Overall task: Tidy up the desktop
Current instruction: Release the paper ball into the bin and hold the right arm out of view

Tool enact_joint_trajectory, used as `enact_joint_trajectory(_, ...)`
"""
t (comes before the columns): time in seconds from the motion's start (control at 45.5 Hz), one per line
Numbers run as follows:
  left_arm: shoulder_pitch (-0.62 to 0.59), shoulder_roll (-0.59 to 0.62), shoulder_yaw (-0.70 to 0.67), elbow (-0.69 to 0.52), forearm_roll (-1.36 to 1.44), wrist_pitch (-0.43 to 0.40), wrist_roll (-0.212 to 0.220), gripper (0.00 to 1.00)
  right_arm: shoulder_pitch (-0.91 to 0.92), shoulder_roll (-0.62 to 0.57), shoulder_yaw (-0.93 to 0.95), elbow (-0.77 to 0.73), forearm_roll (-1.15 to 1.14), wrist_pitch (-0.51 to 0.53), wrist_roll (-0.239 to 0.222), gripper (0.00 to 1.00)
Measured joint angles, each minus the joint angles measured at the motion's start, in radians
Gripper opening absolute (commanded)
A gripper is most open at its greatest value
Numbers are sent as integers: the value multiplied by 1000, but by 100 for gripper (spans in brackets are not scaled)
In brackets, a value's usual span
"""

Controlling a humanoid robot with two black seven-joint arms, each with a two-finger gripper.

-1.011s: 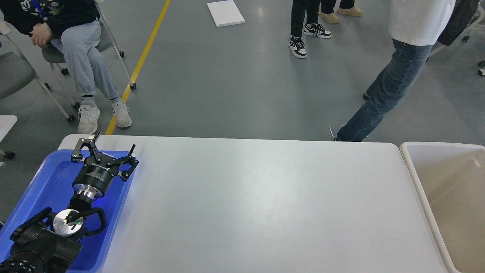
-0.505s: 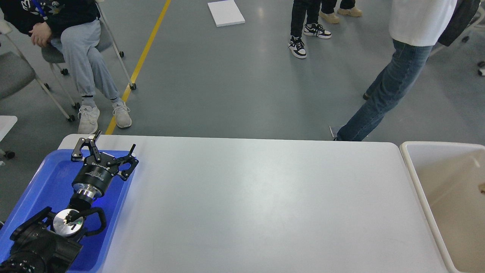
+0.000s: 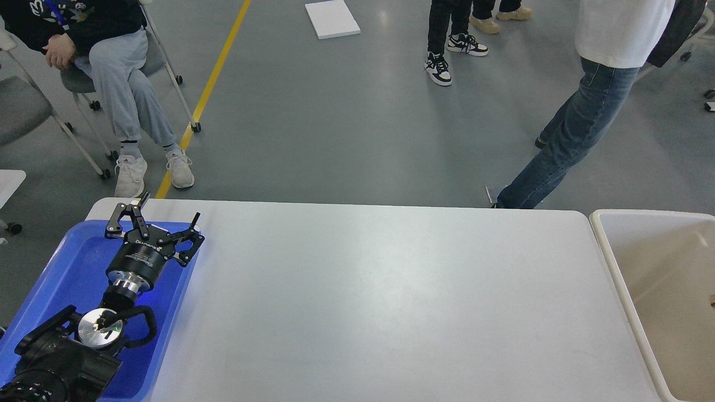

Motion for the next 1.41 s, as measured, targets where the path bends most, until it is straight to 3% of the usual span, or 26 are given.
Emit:
enact_joint_trajectory(0.418, 0, 0, 0, 1, -1, 0, 0, 100, 3, 123, 20, -86, -2, -190, 111, 0)
enact_joint_trajectory(0.989, 0, 0, 0, 0, 0, 0, 0, 100, 28, 145, 20, -91, -11, -227, 143, 0)
enact_joint_trajectory(1.011, 0, 0, 0, 0, 0, 0, 0, 100, 29, 146, 20, -90, -11, -227, 143, 5)
enact_joint_trajectory(1.077, 0, 0, 0, 0, 0, 0, 1, 100, 29, 146, 20, -90, -11, -228, 144, 63)
enact_joint_trajectory(1.099, 0, 0, 0, 0, 0, 0, 1, 100, 30, 145, 19, -90, -12, -228, 144, 75)
enact_joint_trajectory(1.143, 0, 0, 0, 0, 0, 0, 1, 100, 31, 142, 19, -90, -12, -229, 144, 88)
enact_joint_trajectory(1.231, 0, 0, 0, 0, 0, 0, 1, 100, 32, 132, 18, -93, -12, -236, 145, 98)
enact_joint_trajectory(1.407, 0, 0, 0, 0, 0, 0, 1, 100, 34, 124, 18, -94, -13, -246, 145, 98)
